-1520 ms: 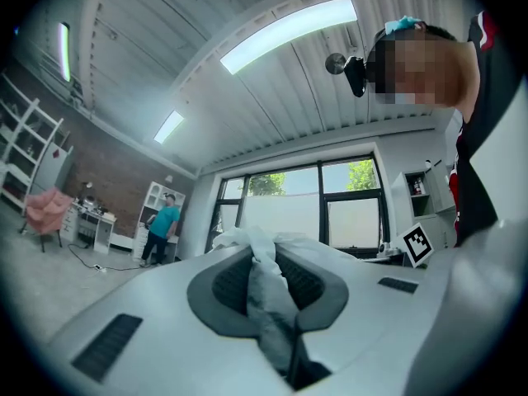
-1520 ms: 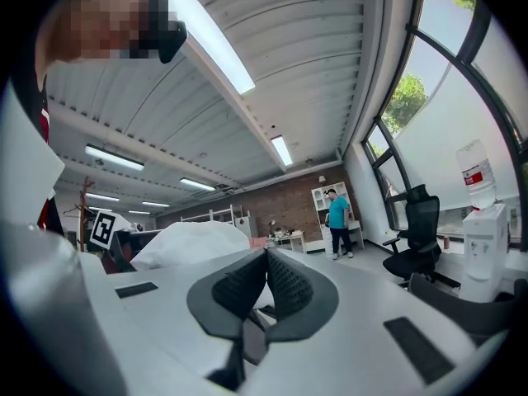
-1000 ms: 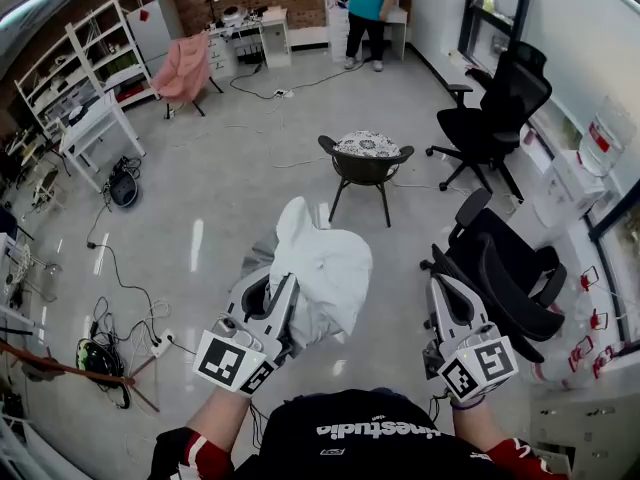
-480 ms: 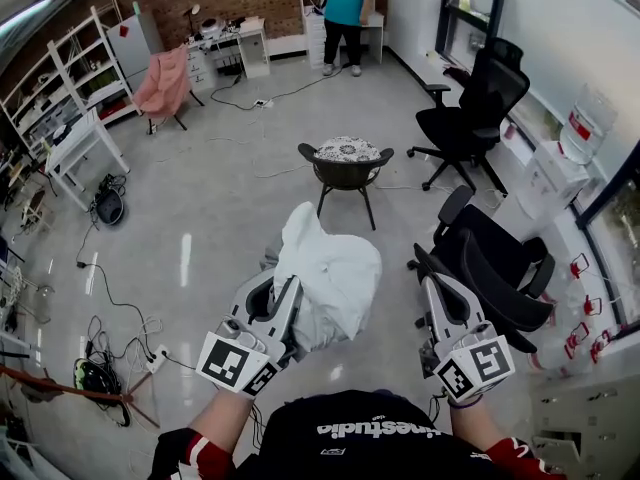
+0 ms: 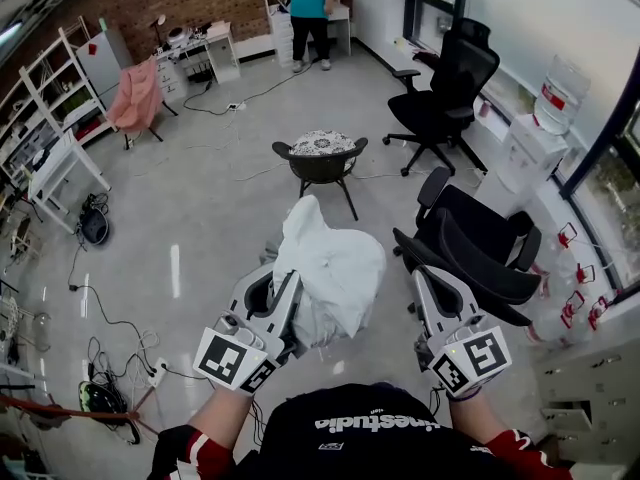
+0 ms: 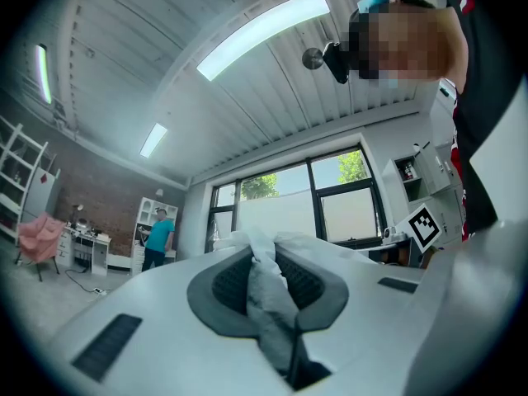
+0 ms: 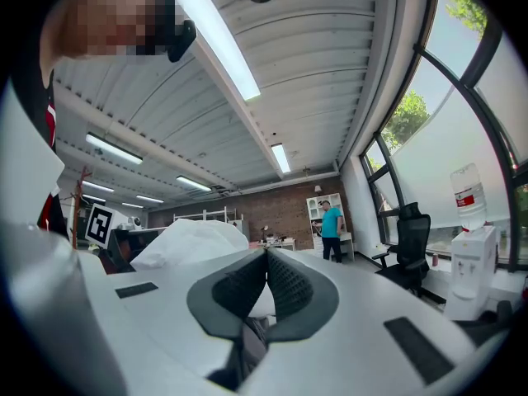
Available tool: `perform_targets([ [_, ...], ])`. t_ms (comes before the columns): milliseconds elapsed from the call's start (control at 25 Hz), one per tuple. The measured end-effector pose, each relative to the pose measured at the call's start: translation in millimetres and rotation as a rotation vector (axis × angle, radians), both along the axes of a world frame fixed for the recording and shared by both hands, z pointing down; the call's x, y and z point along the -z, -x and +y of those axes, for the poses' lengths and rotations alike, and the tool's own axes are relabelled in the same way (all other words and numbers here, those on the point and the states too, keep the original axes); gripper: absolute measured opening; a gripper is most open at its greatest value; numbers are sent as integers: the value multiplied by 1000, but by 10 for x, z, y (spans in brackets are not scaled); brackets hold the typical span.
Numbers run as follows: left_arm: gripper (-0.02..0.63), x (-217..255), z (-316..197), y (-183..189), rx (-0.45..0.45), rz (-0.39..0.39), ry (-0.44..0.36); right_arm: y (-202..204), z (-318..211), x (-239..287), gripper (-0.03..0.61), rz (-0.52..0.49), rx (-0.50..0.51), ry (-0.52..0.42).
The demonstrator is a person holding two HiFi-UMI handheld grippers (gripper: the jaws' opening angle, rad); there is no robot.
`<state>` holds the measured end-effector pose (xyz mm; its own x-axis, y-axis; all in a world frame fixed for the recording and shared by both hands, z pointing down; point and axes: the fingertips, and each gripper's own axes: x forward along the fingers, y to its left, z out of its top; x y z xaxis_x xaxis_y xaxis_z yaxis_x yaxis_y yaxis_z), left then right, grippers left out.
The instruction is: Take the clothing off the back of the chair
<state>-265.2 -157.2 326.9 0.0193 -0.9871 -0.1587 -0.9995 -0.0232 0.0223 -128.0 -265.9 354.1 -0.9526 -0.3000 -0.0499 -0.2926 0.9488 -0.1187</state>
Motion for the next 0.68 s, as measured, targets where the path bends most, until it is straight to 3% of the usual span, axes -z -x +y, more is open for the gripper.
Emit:
perform_targets([
  [680, 52, 16, -143, -150, -105, 12, -14, -195, 70, 54, 14, 8, -66, -22],
])
